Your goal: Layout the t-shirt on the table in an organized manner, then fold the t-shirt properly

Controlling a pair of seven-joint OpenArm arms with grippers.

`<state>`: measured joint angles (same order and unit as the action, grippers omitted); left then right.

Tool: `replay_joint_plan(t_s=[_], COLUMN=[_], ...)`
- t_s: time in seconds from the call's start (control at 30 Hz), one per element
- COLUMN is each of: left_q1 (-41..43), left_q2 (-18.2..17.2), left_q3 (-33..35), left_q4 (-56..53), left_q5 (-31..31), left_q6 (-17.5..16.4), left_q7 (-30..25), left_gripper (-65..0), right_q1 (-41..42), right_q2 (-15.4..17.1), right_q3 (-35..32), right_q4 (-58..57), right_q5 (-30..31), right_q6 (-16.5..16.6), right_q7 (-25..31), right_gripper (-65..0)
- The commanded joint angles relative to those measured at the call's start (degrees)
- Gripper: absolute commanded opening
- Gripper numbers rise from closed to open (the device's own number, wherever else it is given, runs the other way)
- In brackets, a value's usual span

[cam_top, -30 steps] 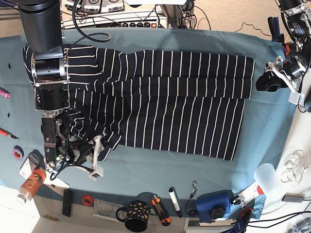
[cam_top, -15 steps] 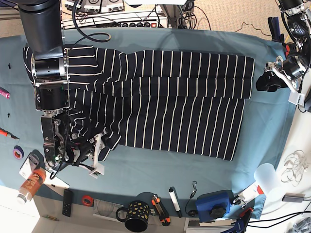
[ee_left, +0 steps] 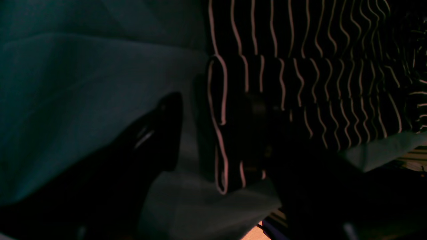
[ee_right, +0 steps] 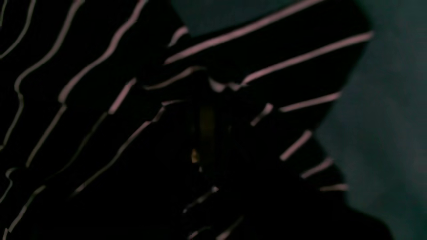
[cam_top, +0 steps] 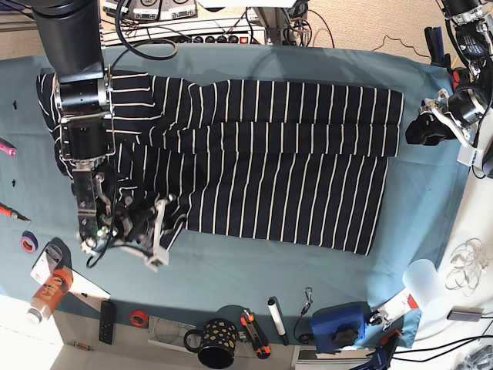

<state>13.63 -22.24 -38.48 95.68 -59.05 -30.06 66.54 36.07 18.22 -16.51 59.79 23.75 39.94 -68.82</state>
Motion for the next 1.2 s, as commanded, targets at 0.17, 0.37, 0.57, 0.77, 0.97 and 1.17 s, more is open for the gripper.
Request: replay_joint_plan(t_s=[0.17, 0.37, 0.57, 0.77, 0.97, 1.17], left_q1=[-0.31, -0.31, -0.33, -1.44, -7.63, -14.86], left_q2=[-1.09, -1.09, -1.09, -1.09, -1.09, -1.11], left_q3=[-0.39, -0.39, -0.39, -0.28, 0.02, 12.07], left_q4=[0.83, 0.83, 0.83, 0.83, 0.83, 0.52], left_q5=[-1.25, -1.22, -1.25, -1.25, 1.11, 15.17], left_q6=[-0.24, -0.22, -0.24, -1.09, -1.03, 4.46], left_q7=[-1.03, -1.01, -1.03, -1.14, -3.30, -11.50], left_gripper=[-36.5, -36.5, -36.5, -36.5, -36.6, -36.6], right_q1=[2.49, 2.49, 2.45, -0.20, -0.98, -0.96], right_q2=[0.70, 2.84, 6.58, 10.12, 10.99, 10.97], right_q3=[0.39, 0.48, 0.50, 0.50, 0.68, 3.23], right_q4=[8.76, 18.16, 22.62, 22.45, 14.38, 4.11], right_q5=[-3.76, -5.40, -9.18, -18.80, -23.82, -23.76], right_q6=[-0.92, -7.98, -13.49, -19.30, -22.43, -22.47], right_q7=[1.20, 4.70, 5.86, 10.12, 14.97, 20.74], right_gripper=[-65.0, -65.0, -65.0, -65.0, -65.0, -65.0])
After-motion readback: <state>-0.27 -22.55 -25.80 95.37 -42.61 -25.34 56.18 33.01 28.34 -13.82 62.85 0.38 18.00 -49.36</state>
